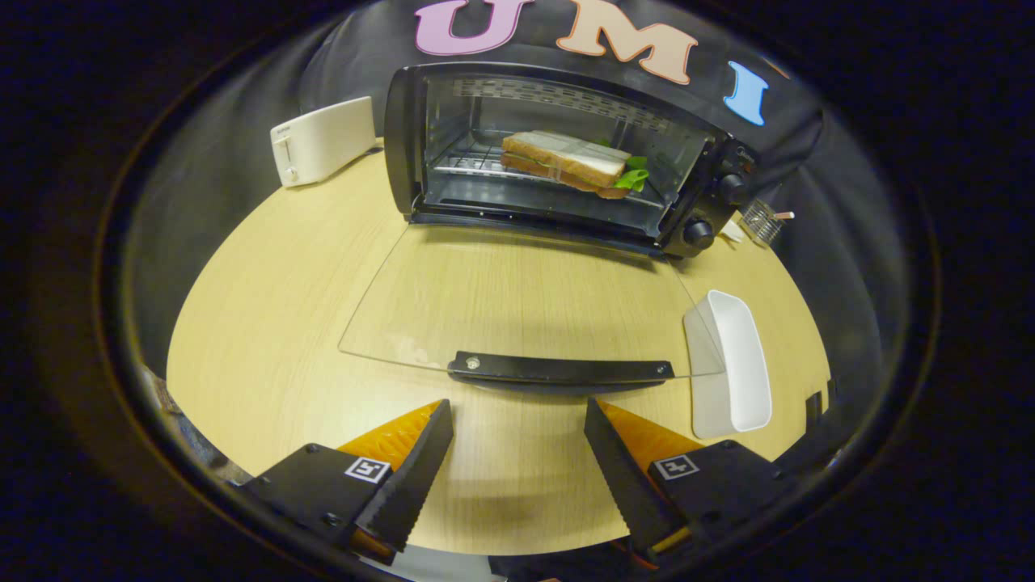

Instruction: Open the toaster oven, put the food inside, and close the toaster oven door.

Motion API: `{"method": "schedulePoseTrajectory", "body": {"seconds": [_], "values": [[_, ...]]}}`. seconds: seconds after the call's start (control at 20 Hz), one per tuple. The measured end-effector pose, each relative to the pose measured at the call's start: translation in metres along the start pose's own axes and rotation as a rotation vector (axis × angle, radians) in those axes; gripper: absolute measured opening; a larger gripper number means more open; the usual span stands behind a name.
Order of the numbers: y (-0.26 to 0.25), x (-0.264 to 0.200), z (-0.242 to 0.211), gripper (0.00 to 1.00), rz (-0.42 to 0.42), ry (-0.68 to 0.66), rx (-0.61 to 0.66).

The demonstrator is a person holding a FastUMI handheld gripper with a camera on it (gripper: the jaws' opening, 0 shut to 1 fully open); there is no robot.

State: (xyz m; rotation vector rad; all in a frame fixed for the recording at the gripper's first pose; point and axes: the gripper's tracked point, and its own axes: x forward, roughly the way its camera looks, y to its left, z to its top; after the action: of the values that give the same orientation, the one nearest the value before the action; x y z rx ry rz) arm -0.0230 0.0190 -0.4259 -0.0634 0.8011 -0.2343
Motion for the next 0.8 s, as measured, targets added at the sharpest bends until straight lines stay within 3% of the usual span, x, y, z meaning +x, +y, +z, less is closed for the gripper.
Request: {"method": "schedulePoseTrajectory", "body": {"seconds": [0.25,0.5,0.8], "values": [[-0.004,-0.002,0.009,1.0,-0.044,0.001,0.05],[-0.009,-0.017,0.029,1.0,-0.082,0.007,0.001],[-0.019,-0.048,0.083,1.0,-0.065,-0.123,0.018]]}}
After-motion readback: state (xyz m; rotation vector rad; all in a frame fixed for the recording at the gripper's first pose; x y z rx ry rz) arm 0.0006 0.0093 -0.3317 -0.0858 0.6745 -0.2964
